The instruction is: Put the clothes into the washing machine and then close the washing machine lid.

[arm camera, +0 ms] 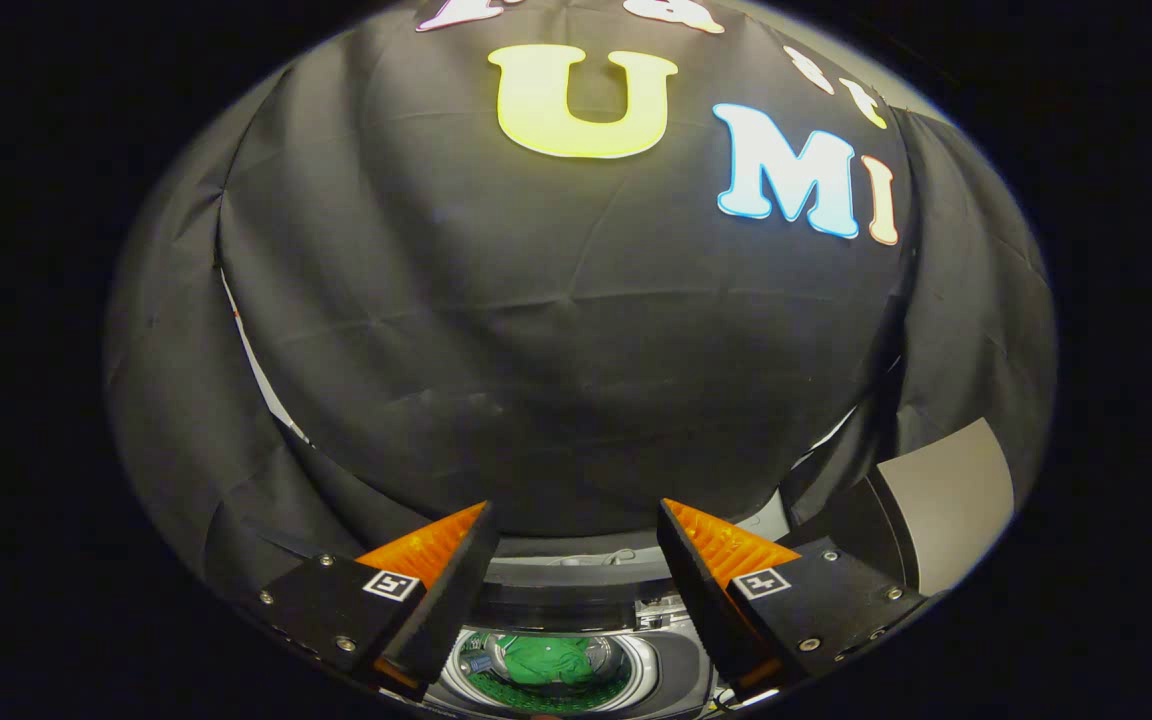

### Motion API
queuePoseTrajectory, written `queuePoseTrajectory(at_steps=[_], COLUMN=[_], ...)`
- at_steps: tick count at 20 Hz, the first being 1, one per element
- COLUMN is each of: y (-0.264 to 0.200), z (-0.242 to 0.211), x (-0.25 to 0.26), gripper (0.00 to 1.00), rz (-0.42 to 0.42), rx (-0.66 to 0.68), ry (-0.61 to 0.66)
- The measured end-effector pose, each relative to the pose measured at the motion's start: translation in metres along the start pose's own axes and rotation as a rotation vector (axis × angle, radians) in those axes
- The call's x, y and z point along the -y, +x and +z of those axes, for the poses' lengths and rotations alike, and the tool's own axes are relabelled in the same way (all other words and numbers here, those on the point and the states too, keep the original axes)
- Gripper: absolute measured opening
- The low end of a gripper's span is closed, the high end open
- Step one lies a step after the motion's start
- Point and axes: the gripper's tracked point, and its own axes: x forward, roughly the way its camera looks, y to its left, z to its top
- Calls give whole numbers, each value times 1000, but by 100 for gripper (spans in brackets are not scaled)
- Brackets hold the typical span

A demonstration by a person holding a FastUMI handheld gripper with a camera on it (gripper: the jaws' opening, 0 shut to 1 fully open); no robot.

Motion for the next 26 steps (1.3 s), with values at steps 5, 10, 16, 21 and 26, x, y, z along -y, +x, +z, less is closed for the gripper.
queuePoseTrajectory(at_steps=[5,10,16,21,26], y=[10,9,1,-3,-7], z=[-16,-19,-26,-30,-34], x=[-6,-7,-7,-7,-8], gripper=[98,97,98,98,98], rz=[-11,-9,9,6,3], rx=[-58,-59,-42,-35,-49], ry=[19,11,12,12,12])
